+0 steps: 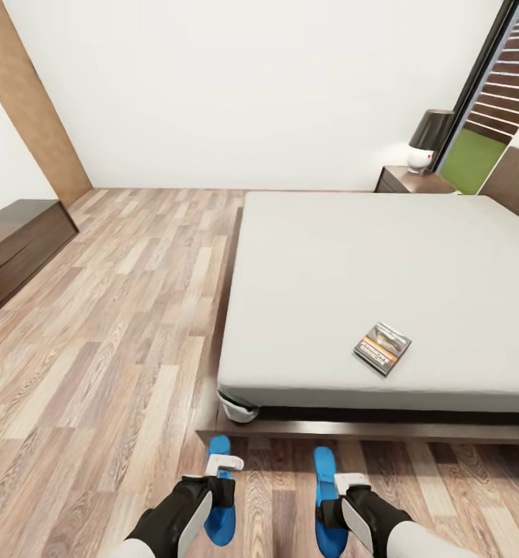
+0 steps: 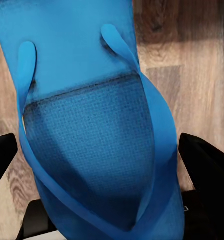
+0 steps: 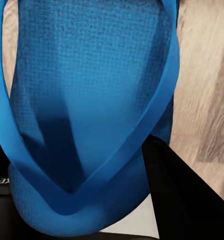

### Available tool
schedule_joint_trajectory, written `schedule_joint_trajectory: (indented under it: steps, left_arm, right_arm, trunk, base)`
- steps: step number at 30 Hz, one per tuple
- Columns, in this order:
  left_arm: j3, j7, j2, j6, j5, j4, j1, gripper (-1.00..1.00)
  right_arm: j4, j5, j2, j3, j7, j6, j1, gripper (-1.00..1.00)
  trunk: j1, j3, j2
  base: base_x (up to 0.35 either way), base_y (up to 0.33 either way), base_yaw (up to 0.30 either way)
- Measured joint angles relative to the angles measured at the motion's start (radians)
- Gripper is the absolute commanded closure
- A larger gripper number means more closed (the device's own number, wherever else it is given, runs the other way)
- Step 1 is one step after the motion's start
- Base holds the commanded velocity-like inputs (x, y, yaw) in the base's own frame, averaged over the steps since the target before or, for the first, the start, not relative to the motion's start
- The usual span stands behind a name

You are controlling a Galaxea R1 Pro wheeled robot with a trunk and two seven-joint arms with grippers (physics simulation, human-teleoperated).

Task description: In the bedroom, move the book from the bed onto either nightstand, and place the two sandals side by side next to the bed.

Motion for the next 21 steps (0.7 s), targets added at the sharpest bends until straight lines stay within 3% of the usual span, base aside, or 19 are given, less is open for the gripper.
schedule_joint_trajectory:
  steps: [11, 14, 21]
  left_arm:
    - [-0.001, 0.0, 0.0, 0.0, 0.0, 0.0, 0.0, 1.0]
    - [-0.001, 0.0, 0.0, 0.0, 0.0, 0.0, 0.0, 1.0]
    - [-0.002, 0.0, 0.0, 0.002, 0.002, 0.0, 0.0, 1.0]
  right_arm:
    - [-0.001, 0.0, 0.001, 0.0, 0.004, 0.0, 0.0, 1.0]
    - [-0.001, 0.0, 0.001, 0.0, 0.005, -0.001, 0.0, 1.0]
    - [-0.002, 0.001, 0.001, 0.0, 0.0, -0.004, 0.0, 1.0]
  trunk:
    - [0.0, 0.003, 0.0]
    - [0.0, 0.003, 0.0]
    - [0.027, -0.019, -0.049]
  base:
    - [0.0, -0.273, -0.085]
    - [0.0, -0.089, -0.001]
    - [0.0, -0.008, 0.0]
